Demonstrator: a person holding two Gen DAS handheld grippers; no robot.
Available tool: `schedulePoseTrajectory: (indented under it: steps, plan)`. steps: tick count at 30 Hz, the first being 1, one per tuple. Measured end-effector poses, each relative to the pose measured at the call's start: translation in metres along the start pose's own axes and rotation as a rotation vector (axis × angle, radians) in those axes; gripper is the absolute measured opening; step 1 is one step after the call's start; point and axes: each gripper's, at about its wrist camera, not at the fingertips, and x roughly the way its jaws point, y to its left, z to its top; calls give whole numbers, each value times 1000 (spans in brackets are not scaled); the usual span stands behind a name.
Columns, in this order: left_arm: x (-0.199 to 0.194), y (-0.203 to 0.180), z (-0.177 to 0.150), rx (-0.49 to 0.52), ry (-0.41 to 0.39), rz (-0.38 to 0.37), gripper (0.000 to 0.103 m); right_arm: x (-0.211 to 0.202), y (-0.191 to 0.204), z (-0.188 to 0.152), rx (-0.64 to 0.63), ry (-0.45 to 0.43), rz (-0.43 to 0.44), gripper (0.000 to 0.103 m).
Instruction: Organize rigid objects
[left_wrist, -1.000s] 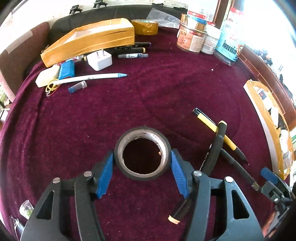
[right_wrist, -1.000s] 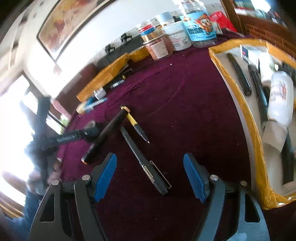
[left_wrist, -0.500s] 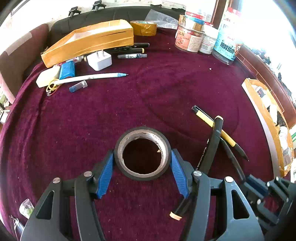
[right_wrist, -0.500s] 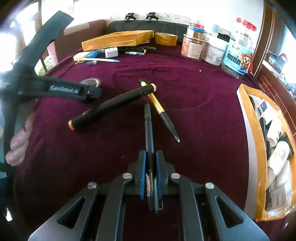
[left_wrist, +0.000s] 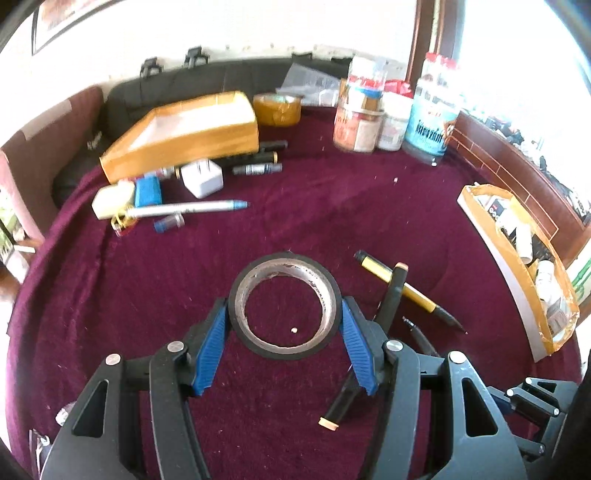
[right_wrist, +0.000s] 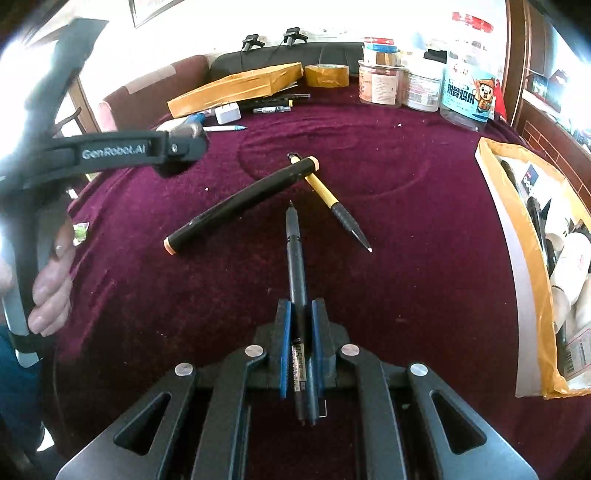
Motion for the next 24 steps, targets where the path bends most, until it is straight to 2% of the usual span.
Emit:
schedulePoseTrajectory:
  steps: [9, 16, 24]
  plan:
    - [-21, -12, 2, 61, -132, 53, 59, 0, 4, 0, -25, 4, -29, 10]
    - [-26, -17, -1, 81, -173, 79, 59, -1, 5, 1, -29, 3, -33, 10]
    - [-36, -25, -5, 112, -224, 101, 59, -12, -5, -6, 26, -7, 5, 9]
